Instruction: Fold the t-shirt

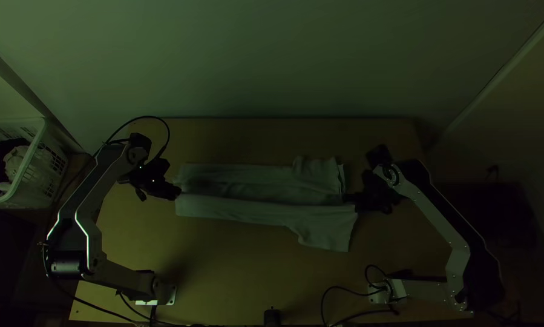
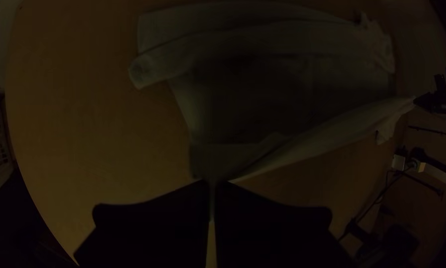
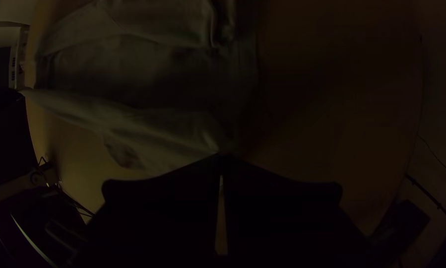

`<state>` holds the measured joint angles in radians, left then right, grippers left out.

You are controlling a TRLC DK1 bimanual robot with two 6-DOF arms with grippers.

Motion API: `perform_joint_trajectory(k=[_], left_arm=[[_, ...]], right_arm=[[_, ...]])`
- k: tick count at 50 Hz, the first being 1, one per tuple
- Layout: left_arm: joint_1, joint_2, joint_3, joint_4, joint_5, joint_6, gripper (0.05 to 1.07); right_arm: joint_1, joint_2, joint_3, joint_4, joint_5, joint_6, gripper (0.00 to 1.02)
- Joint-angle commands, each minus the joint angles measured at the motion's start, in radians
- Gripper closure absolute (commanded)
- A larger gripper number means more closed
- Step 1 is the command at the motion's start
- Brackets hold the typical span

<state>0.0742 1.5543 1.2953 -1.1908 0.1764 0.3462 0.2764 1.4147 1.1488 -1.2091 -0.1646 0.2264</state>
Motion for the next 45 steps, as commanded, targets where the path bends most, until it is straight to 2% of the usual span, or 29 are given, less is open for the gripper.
perform_joint_trajectory(k=[1, 45], left_arm=[[0.003, 0.036, 0.053, -0.021, 0.009, -0.016, 1.04], [0.013, 0.282, 0.352, -0.021, 0.035, -0.061, 1.04]], right_arm=[[-0.025, 0.047, 0.052, 0.003, 0.014, -0.015, 0.99], [-0.086, 0.38, 0.424, 0.075, 0.017, -0.016, 1.0]])
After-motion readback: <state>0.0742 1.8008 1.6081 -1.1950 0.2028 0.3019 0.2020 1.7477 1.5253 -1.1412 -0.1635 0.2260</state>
